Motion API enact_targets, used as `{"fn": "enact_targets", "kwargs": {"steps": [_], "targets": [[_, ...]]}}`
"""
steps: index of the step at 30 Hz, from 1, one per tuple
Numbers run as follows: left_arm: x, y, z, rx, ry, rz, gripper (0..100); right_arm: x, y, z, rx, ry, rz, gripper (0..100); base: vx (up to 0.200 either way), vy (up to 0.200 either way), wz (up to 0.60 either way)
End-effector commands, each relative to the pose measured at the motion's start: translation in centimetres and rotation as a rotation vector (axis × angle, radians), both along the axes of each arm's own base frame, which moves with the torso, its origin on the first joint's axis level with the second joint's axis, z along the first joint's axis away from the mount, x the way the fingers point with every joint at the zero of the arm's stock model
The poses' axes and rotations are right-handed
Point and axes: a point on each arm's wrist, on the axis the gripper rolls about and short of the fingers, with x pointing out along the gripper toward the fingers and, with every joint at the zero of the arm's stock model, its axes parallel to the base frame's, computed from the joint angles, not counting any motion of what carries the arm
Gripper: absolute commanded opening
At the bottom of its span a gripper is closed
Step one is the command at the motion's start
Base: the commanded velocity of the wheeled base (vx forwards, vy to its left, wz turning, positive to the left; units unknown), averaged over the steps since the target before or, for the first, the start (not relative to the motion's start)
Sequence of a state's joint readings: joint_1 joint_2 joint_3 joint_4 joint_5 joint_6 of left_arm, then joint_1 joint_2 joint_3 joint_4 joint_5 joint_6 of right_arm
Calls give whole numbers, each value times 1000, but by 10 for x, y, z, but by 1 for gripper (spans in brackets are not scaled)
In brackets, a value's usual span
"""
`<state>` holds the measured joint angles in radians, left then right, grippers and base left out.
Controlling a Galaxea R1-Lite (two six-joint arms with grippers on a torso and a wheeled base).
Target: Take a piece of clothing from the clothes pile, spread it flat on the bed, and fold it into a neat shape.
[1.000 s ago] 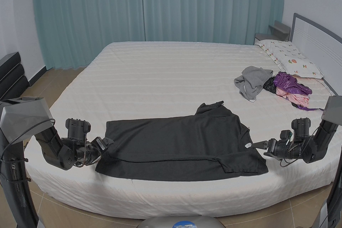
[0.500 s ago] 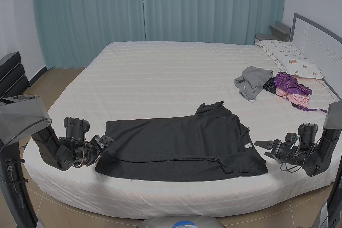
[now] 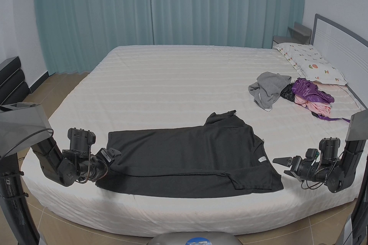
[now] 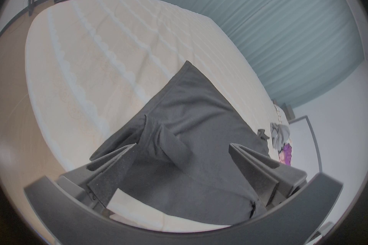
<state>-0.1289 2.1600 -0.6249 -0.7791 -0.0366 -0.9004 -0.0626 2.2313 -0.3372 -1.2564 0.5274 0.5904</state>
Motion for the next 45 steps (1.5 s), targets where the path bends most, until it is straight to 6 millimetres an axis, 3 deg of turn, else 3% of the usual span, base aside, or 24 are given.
{"fn": "enact_targets", "kwargs": {"steps": [1,9,16,23,32,45], "targets": [[-13,-8,5,21,5,-54,100,0,0,-1,1,7,0,100,0,0,0],[-14,-24,-6,38,67,-109,100,-1,1,-2,1,10,3,100,0,0,0],[7,-28,-25,102,121,-150,100,-1,2,-2,-1,9,7,100,0,0,0],[30,-26,-32,128,92,-102,100,-1,7,-3,-1,14,25,100,0,0,0],[52,-18,-20,75,3,17,100,-1,7,-4,-2,18,26,100,0,0,0],[79,14,2,-131,-128,242,100,-2,7,-6,-3,24,29,100,0,0,0]]}}
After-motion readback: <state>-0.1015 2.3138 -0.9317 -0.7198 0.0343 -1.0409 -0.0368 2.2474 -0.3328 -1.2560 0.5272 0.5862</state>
